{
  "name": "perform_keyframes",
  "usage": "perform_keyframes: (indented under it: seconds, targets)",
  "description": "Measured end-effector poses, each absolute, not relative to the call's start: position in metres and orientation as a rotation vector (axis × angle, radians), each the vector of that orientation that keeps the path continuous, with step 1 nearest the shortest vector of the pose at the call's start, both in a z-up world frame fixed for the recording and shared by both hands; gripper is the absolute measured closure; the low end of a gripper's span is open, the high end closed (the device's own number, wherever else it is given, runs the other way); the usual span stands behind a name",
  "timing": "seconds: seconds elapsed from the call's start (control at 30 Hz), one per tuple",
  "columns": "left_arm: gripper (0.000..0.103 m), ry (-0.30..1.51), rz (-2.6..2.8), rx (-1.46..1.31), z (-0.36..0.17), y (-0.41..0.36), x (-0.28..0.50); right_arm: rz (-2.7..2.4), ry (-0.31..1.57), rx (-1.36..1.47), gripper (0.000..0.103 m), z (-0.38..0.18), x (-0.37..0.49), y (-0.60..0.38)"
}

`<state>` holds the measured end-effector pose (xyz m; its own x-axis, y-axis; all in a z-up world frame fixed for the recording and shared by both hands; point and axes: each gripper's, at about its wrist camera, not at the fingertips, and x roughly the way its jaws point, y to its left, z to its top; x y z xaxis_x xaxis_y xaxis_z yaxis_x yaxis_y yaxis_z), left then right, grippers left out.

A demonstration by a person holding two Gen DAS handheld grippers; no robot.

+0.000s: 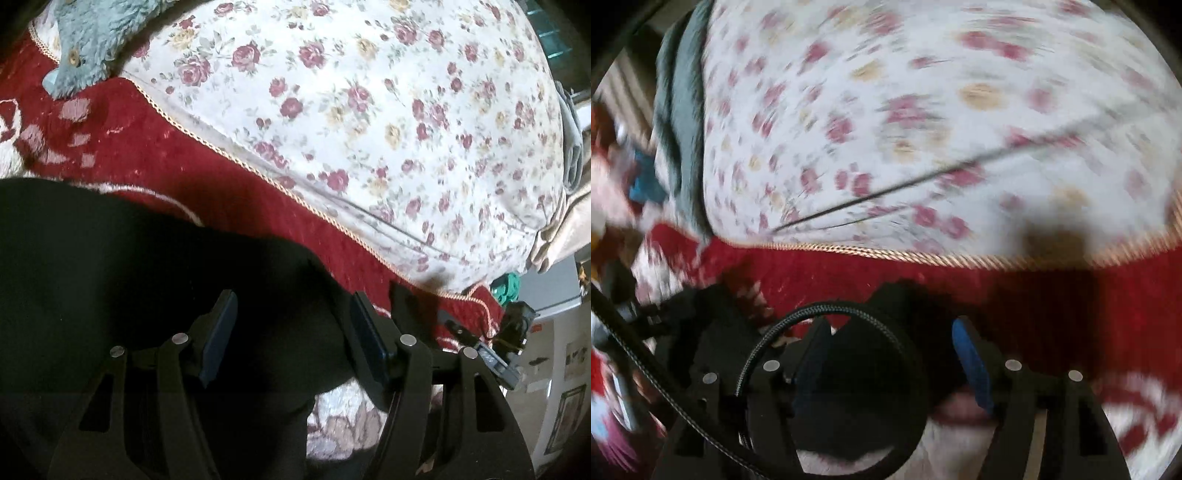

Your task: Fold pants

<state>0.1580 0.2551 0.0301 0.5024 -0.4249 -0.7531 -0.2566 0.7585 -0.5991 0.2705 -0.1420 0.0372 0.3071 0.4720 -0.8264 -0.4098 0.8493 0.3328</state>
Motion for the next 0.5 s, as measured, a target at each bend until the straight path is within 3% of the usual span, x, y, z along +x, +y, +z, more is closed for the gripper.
perform_keyframes:
  seconds: [0.13,0.5]
  targets:
    - [0.039,1.071,-0.095,-0.737,0.029,0.259,0.161,0.579,1.176,-0.034,0.037,0.025,0.29,-0.122]
    - [0.039,1.049,-0.099,-0.793,0.017,0.264,0.157,0.539,1.218,0.388,0.036,0.021,0.257,-0.216]
